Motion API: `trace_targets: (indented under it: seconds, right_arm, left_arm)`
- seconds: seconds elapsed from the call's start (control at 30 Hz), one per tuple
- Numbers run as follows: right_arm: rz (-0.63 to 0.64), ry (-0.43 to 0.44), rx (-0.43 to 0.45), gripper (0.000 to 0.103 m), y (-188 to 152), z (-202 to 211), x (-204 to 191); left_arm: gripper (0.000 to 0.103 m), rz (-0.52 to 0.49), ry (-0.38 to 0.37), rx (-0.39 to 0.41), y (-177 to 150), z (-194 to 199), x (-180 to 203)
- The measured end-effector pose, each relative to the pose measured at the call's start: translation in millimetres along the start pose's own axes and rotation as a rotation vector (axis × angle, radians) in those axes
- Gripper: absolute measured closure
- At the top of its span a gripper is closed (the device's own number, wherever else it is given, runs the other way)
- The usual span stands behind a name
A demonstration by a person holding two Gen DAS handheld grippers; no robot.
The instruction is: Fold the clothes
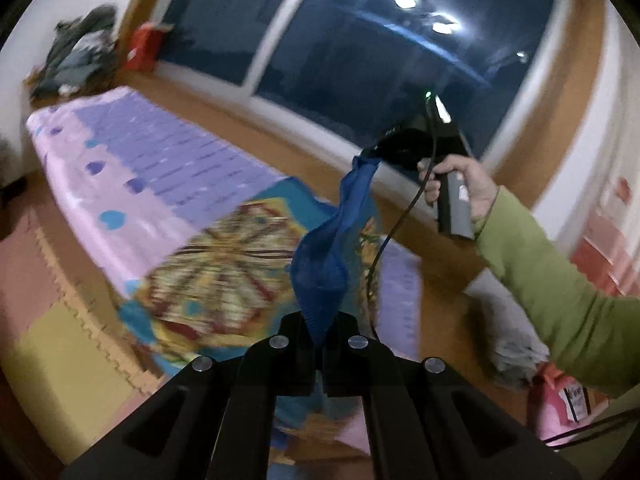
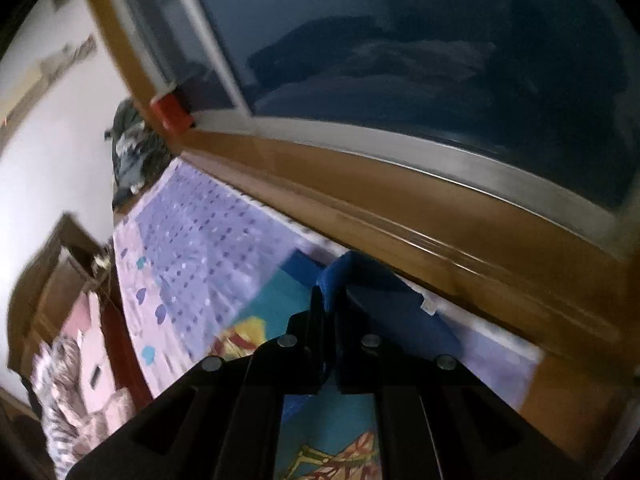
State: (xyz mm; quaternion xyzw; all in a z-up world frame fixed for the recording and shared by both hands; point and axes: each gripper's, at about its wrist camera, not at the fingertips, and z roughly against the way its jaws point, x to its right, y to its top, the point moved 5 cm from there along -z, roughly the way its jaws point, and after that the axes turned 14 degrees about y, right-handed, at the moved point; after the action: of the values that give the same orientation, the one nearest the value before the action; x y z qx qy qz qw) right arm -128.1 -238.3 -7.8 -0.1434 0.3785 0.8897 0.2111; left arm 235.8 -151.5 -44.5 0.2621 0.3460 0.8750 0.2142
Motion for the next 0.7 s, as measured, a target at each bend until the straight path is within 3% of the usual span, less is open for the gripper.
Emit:
trace_targets:
  seconds: [0.17,0.4,0.5,0.7]
  right_arm:
    - [0.063,-0.075,-0.097,0.101,17.3,-103.0,-44.1]
    - [0.021,-0.181,-0.227,0.098,3.3,-210.0,-37.3]
    - [-0.024,-0.18,-0.261,0.093,-4.6,-232.5,-28.8]
    - [-0.075,-0.052,-0.172,0.065,5.5,-195.0,-38.4]
  left_arm:
    - [0.102,0.05,0.009,-0.104,18.4,-53.9,-72.9]
    - [0.102,-0.032,0.055,-0.254,10.9,-116.7,-127.7]
    - [0.098,-0.042,0.049,-0.301,6.4,-121.1,-142.9]
    - [0.095,-0.076,0.072,-0.369,-0.5,-117.3,-163.9]
